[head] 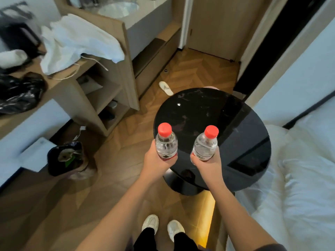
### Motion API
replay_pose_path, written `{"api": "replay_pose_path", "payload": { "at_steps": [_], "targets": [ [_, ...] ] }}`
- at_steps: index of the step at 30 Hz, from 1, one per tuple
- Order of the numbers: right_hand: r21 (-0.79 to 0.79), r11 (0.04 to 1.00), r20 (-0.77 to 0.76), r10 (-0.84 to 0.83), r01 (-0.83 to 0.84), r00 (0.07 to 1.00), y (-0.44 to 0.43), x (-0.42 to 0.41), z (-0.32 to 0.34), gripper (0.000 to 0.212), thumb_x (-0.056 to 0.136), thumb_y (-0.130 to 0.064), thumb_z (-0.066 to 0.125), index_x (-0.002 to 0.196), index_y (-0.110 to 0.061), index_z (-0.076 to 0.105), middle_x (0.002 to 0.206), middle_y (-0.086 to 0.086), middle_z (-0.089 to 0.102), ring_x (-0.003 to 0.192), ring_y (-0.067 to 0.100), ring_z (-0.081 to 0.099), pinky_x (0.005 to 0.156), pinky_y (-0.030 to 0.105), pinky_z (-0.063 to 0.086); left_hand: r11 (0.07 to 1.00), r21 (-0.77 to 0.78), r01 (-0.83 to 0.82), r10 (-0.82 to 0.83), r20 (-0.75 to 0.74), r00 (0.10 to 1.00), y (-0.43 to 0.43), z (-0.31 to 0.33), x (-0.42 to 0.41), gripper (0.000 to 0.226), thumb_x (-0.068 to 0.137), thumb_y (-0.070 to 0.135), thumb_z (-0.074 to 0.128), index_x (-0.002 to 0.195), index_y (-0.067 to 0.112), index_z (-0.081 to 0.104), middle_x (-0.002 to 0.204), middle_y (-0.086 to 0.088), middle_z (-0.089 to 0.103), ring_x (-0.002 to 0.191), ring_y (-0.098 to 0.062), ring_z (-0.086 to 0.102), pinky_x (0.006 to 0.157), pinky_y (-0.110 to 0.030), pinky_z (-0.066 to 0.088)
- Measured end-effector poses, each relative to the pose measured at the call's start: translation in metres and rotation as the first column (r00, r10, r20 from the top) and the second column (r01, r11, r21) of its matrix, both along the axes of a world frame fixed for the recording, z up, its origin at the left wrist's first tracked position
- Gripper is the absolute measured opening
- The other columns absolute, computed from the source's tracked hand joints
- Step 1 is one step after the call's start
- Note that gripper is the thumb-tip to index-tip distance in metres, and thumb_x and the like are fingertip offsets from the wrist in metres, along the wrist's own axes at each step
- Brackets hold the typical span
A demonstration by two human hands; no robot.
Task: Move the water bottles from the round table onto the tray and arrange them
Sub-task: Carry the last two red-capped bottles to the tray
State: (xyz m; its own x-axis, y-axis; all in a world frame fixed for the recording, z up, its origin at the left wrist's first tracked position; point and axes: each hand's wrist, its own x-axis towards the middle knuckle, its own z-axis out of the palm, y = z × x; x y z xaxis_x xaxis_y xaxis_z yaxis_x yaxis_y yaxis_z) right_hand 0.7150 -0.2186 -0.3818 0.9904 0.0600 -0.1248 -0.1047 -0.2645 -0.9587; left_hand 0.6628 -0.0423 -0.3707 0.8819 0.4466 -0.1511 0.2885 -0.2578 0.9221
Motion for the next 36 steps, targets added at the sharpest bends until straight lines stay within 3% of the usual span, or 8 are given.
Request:
{"api": "replay_pose_path", "payload": {
  "at_steps": [3,7,11,14,16,20,28,36],
  "targets": [
    [0.007,0.982,0.025,0.186,-0.186,0.982,0.005,0.004,0.012,0.062,0.072,-0.022,0.082,0.117,-0.050,0.048,0.108,-0.022,0.064,0.102,-0.003,0.061,0.089,0.027,0.050,0.983,-0.004,-0.185,0.185,-0.002,0.983,-0.006,0.011,-0.022,0.057,0.066,0.040,0.081,0.113,0.033,0.051,0.100,0.018,0.064,0.091,0.002,0.062,0.068,-0.008,0.045],
    [0.002,0.925,0.078,0.378,-0.379,0.923,0.016,0.004,0.025,0.062,0.071,-0.021,0.085,0.122,-0.031,0.051,0.115,-0.008,0.065,0.108,0.009,0.062,0.097,0.040,0.051,0.887,-0.001,-0.462,0.462,-0.004,0.887,-0.016,0.024,-0.062,0.063,0.055,0.061,0.073,0.110,0.040,0.049,0.094,0.023,0.063,0.083,0.009,0.058,0.063,-0.006,0.038],
    [-0.020,0.832,0.090,0.554,-0.555,0.828,0.041,-0.007,0.036,0.062,0.067,-0.025,0.085,0.120,-0.026,0.053,0.111,-0.007,0.066,0.104,0.013,0.064,0.094,0.046,0.053,0.780,0.034,-0.625,0.623,0.047,0.781,-0.014,0.035,-0.109,0.061,0.052,0.055,0.075,0.106,0.054,0.046,0.090,0.034,0.062,0.085,0.018,0.056,0.057,-0.001,0.040],
    [-0.004,0.736,0.106,0.674,-0.677,0.731,0.067,-0.027,0.047,0.059,0.066,-0.026,0.085,0.116,-0.030,0.055,0.106,-0.011,0.068,0.098,0.004,0.066,0.087,0.034,0.055,0.689,0.057,-0.723,0.716,0.105,0.690,-0.007,0.050,-0.143,0.059,0.051,0.052,0.075,0.099,0.064,0.043,0.091,0.044,0.057,0.087,0.022,0.054,0.059,0.001,0.039],
    [0.029,0.675,0.122,0.730,-0.738,0.672,0.086,-0.045,0.057,0.055,0.066,-0.022,0.085,0.111,-0.034,0.057,0.103,-0.015,0.069,0.095,0.001,0.067,0.081,0.026,0.053,0.601,0.049,-0.797,0.781,0.176,0.600,-0.001,0.059,-0.166,0.060,0.052,0.044,0.083,0.099,0.057,0.048,0.091,0.037,0.062,0.086,0.016,0.058,0.065,0.000,0.040],
    [0.061,0.520,0.170,0.836,-0.852,0.522,0.127,-0.084,0.078,0.057,0.066,-0.021,0.086,0.108,-0.045,0.056,0.104,-0.019,0.070,0.097,0.003,0.067,0.084,0.023,0.053,0.453,0.018,-0.891,0.853,0.284,0.439,0.011,0.076,-0.222,0.056,0.060,0.031,0.087,0.102,0.047,0.054,0.095,0.029,0.066,0.088,0.010,0.062,0.068,-0.003,0.045],
    [0.106,0.255,0.234,0.933,-0.961,0.274,0.204,-0.199,0.110,0.056,0.069,-0.021,0.086,0.112,-0.035,0.053,0.100,-0.023,0.067,0.094,0.000,0.066,0.081,0.021,0.053,0.141,0.017,-0.990,0.925,0.355,0.138,0.017,0.111,-0.365,0.053,0.064,0.029,0.087,0.099,0.051,0.054,0.092,0.027,0.066,0.084,0.006,0.065,0.073,-0.019,0.050],
    [0.157,-0.051,0.259,0.966,-0.986,-0.009,0.254,-0.312,0.134,0.059,0.070,-0.027,0.086,0.117,-0.041,0.053,0.106,-0.023,0.067,0.099,-0.002,0.064,0.084,0.019,0.053,-0.194,0.110,-0.975,0.908,0.396,-0.136,-0.001,0.142,-0.457,0.055,0.063,0.032,0.087,0.094,0.059,0.049,0.091,0.037,0.061,0.085,0.014,0.060,0.060,-0.004,0.044]
  ]
}}
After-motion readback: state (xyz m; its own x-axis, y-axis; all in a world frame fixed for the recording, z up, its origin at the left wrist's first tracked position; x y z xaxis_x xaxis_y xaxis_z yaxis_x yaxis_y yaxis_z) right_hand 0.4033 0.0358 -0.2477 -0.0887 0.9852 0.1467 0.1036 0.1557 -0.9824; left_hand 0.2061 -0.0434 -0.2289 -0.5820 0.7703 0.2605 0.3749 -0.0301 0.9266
